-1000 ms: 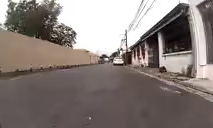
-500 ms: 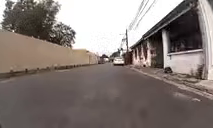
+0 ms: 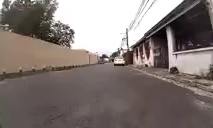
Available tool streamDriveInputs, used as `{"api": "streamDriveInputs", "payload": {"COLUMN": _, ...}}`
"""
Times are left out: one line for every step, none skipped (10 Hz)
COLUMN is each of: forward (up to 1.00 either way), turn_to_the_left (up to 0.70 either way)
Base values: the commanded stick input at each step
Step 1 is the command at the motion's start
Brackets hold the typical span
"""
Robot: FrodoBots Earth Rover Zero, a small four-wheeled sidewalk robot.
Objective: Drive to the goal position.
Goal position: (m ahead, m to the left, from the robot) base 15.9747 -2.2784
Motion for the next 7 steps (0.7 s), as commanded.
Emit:
{"api": "streamDriveInputs", "payload": {"forward": 1.0, "turn_to_the_left": 0.0}}
{"api": "streamDriveInputs", "payload": {"forward": 1.0, "turn_to_the_left": 0.0}}
{"api": "streamDriveInputs", "payload": {"forward": 1.0, "turn_to_the_left": 0.0}}
{"api": "streamDriveInputs", "payload": {"forward": 1.0, "turn_to_the_left": 0.0}}
{"api": "streamDriveInputs", "payload": {"forward": 1.0, "turn_to_the_left": 0.0}}
{"api": "streamDriveInputs", "payload": {"forward": 1.0, "turn_to_the_left": 0.0}}
{"api": "streamDriveInputs", "payload": {"forward": 1.0, "turn_to_the_left": 0.0}}
